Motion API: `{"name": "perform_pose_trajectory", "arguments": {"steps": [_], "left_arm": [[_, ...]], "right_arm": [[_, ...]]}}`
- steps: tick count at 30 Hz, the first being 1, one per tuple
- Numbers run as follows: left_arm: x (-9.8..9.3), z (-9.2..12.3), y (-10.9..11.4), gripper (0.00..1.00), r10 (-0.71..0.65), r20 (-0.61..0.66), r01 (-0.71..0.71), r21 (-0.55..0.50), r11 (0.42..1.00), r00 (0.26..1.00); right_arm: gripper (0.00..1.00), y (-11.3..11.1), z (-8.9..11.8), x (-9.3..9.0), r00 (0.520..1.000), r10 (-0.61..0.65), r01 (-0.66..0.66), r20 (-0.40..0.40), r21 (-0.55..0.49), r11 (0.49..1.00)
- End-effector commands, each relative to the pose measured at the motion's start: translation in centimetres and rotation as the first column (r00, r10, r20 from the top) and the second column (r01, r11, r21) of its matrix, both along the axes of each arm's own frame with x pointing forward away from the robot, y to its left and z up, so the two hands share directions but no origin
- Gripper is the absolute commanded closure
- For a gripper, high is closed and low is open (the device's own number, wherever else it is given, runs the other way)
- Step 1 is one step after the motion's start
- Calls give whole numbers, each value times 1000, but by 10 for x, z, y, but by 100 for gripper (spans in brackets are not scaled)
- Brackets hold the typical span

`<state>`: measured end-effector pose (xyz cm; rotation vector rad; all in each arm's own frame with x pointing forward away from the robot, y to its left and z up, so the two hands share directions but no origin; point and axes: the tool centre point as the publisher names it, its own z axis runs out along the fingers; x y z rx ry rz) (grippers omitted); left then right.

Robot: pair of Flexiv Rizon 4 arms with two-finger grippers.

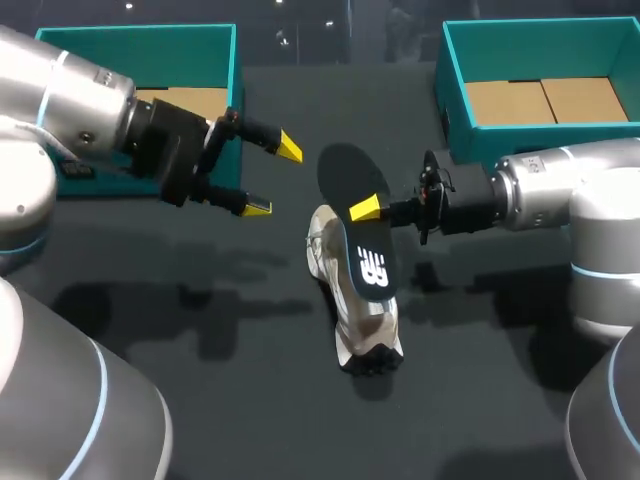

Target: Take the shoe out of the shoebox, open the shoe tongue, remove and reinsert the insole, then place the shoe into the shoebox

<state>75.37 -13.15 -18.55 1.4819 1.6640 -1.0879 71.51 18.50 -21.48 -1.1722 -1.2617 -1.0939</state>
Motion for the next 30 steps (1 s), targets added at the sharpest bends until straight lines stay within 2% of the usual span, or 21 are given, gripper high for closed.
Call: {"name": "perform_pose_trajectory", "arguments": {"steps": [1,10,15,22,24,26,27,30], "left_arm": [[-1,-11,-1,0,19,6,-18,-141,990,1000],[-1,-11,-1,0,19,6,-18,-141,990,1000],[-1,-24,-19,0,57,-32,-62,-197,979,998],[8,-28,-36,0,134,-30,-137,-237,962,991],[9,-28,-41,5,140,-30,-143,-245,959,990],[10,-29,-46,16,156,-18,-155,-255,954,988],[10,-29,-48,25,154,-17,-154,-256,954,988],[12,-30,-53,35,165,-5,-160,-261,952,986]], "right_arm": [[100,1,-4,0,1000,-4,4,-10,44,999],[100,1,-4,0,1000,-4,4,-10,44,999],[100,10,-1,4,999,-26,27,-21,53,998],[100,15,6,2,998,-59,62,-38,74,995],[100,17,8,1,997,-65,68,-44,76,995],[100,19,9,0,997,-67,70,-47,81,994],[100,20,10,0,997,-67,71,-49,82,994],[100,21,10,-1,996,-71,75,-56,85,994]]}}
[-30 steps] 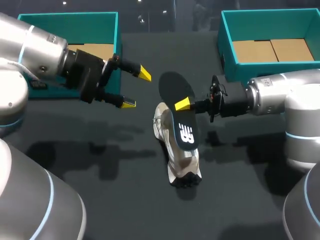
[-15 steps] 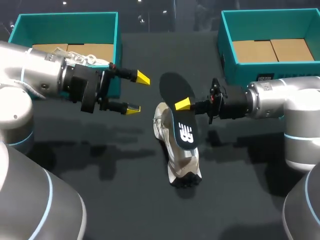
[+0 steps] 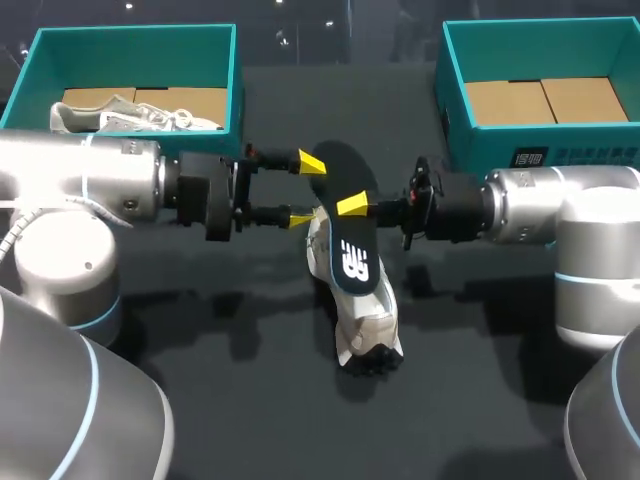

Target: Take the shoe out of the shoebox, open the shoe tongue, remove and reinsert the insole, then place the shoe into the shoebox

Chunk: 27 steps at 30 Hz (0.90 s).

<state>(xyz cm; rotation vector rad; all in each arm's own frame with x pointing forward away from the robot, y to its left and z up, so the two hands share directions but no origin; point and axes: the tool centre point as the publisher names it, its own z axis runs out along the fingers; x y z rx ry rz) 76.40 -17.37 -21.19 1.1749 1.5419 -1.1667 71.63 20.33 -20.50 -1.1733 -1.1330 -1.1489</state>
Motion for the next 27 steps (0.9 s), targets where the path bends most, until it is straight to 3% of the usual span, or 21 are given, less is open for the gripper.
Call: {"name": "perform_pose_trajectory", "arguments": {"steps": [1,8,27], "left_arm": [[2,-4,-12,35,19,16,-19,-6,1000,1000],[4,-5,-21,50,28,37,-28,-21,999,999],[9,-9,-36,68,42,45,-40,-40,998,998]], "right_arm": [[100,3,1,-3,1000,-12,12,-8,2,1000],[100,7,3,-3,1000,-8,8,-14,11,1000],[100,12,2,-3,1000,-3,4,-20,24,1000]]}}
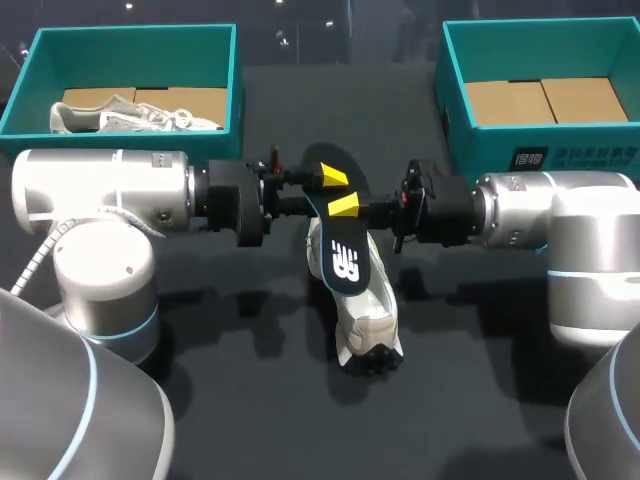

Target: Take the shoe out of the shoebox, open the shoe tongue, remove and reinsert the insole, then place the shoe into the shoebox

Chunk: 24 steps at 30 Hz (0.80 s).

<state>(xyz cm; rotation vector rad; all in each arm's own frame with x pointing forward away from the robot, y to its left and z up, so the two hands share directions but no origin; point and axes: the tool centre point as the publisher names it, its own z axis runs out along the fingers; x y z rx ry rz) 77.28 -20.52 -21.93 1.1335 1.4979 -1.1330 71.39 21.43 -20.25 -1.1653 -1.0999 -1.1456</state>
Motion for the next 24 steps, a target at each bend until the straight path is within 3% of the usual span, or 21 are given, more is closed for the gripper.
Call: {"name": "perform_pose_trajectory", "arguments": {"steps": [1,14,16,18,20,22,24], "left_arm": [[0,-2,-5,70,2,2,-2,-2,1000,1000],[-4,-4,-8,85,-13,1,13,-6,1000,1000],[-5,-5,-9,82,-16,1,16,-5,1000,1000],[-6,-5,-9,72,-20,1,20,-4,1000,1000],[-6,-5,-10,77,-22,2,22,-4,1000,1000],[-6,-5,-10,97,-22,2,22,-5,1000,1000],[-7,-5,-10,100,-22,4,22,-6,1000,1000]], "right_arm": [[100,1,-1,-1,1000,-3,3,2,1,1000],[100,-1,-1,1,1000,-12,12,7,8,1000],[100,-1,-1,1,1000,-13,13,6,9,1000],[100,-2,-2,2,1000,-15,15,5,10,1000],[100,-2,-2,2,1000,-17,16,5,10,1000],[100,-2,-2,2,1000,-17,17,4,11,1000],[100,-2,-2,2,1000,-17,17,3,11,1000]]}}
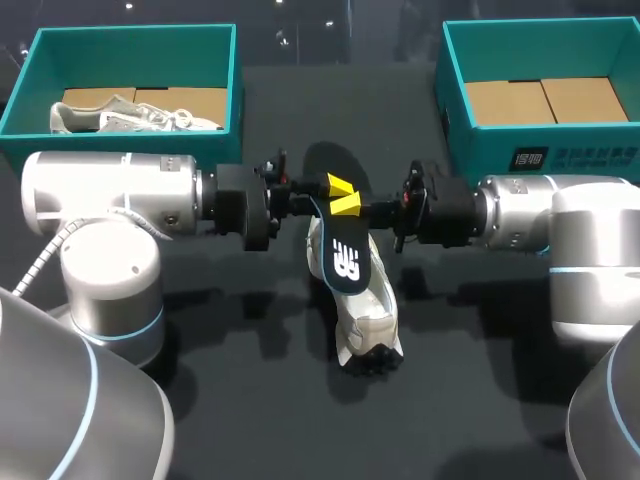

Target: Take the shoe out of the shoebox, open the shoe tongue, remove and reinsert the insole, then place the shoe into the shoebox

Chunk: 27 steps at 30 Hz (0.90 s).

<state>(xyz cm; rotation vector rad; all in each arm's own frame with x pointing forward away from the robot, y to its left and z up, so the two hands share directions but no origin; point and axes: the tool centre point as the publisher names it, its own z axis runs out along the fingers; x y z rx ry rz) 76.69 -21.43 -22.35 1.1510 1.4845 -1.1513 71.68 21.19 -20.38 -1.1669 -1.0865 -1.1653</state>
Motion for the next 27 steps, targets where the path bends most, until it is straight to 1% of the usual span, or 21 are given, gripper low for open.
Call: {"name": "perform_pose_trajectory", "arguments": {"steps": [1,6,7,8,12,15,17,18,19,20,27], "left_arm": [[-1,-1,-1,100,2,5,-2,-2,1000,1000],[-1,1,0,100,6,6,-6,-10,1000,1000],[-2,1,1,100,6,6,-6,-11,1000,1000],[-2,2,2,100,7,5,-7,-11,1000,1000],[-7,5,10,100,12,1,-12,-12,1000,1000],[-11,7,17,100,16,-5,-16,-5,1000,1000],[-14,9,22,100,17,-10,-17,-1,1000,1000],[-16,10,25,100,18,-16,-18,3,1000,1000],[-18,11,27,100,16,-23,-16,4,1000,1000],[-20,12,29,100,16,-24,-16,4,1000,1000],[-40,23,44,100,3,-25,-3,18,1000,1000]], "right_arm": [[100,1,-1,-1,1000,0,0,0,0,1000],[100,0,-2,0,1000,4,-4,2,12,1000],[63,-2,-2,-1,1000,4,-4,5,14,1000],[0,-4,-2,-1,1000,4,-4,11,16,1000],[0,-25,-3,-2,998,10,-13,64,36,999],[0,-41,-5,-4,992,25,-29,121,25,999],[0,-50,-6,-4,979,51,-51,196,-3,999],[0,-54,-6,-5,969,63,-63,240,-8,998],[0,-59,-6,-6,954,81,-74,288,-36,997],[0,-63,-9,-7,953,89,-70,290,-77,995],[0,-63,-9,-7,953,89,-70,290,-77,995]]}}
